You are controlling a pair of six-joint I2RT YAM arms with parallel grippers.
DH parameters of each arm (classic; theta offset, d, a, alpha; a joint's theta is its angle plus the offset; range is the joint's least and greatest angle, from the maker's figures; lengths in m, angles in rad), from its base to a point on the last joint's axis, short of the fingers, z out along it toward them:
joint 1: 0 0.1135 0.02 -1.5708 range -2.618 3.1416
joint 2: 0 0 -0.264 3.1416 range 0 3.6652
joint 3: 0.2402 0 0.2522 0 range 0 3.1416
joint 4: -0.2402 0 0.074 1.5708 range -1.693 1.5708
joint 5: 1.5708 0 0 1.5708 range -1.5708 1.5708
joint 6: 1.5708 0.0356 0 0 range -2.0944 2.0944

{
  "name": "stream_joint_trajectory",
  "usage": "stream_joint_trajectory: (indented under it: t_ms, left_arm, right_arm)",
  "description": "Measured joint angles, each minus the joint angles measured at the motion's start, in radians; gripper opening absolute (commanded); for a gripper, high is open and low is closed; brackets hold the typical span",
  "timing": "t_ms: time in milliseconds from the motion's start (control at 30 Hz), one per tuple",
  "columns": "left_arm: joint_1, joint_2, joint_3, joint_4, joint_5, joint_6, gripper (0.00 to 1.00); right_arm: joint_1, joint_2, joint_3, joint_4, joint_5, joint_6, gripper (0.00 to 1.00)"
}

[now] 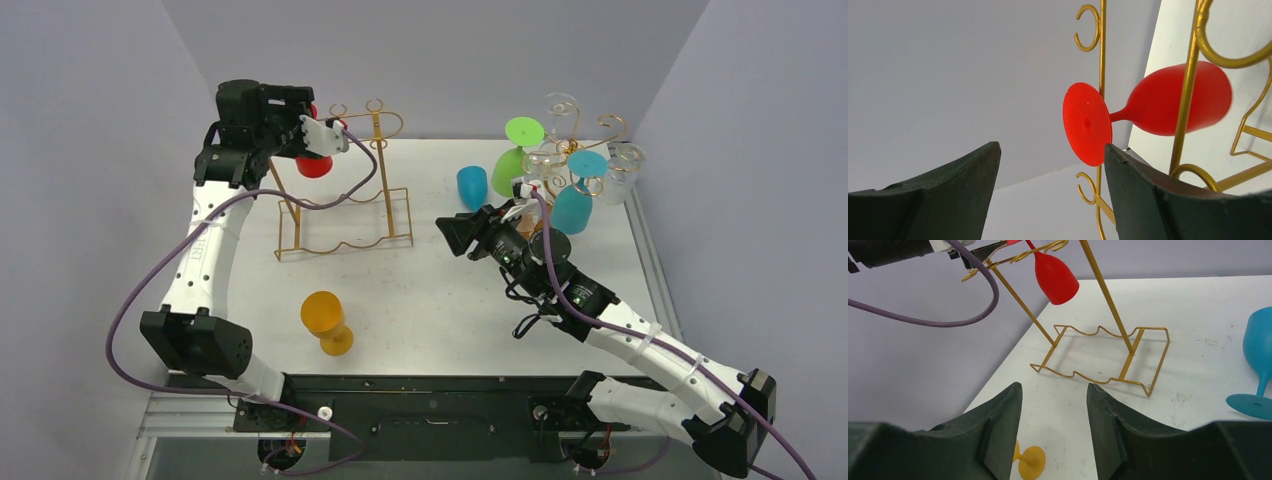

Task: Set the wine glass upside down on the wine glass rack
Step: Turn the wine glass upside down at the wine rack, then pick up the wine glass at the center of the board.

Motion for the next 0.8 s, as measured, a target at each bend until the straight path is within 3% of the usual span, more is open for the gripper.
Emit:
stream_joint_trajectory:
  t_ms: [500, 600, 667, 800]
  left_arm:
    - [0.006, -0.088, 0.049, -0.077, 0.053, -0.085, 0.78]
    - [0.006, -0.108, 0.074, -0.077, 0.061, -0.203, 0.81]
    - [0.006, -0.111, 0.117, -0.074, 0.063, -0.334, 1.00]
    - [0.011, -0.147, 0.182, -0.079, 0.068, -0.641, 0.96]
  right_arm:
    - [-0.005, 0.059, 0.096, -0.139, 0.063, -0.002, 0.54]
    - [-0.005, 0.106, 0.098, -0.184, 0.106, -0.003, 0.55]
    - [-0.005, 0.140, 0.089, -0.202, 0.138, -0.004, 0.55]
    - [-0.005, 0.225, 0.055, -0.206, 0.208, -0.016, 0.57]
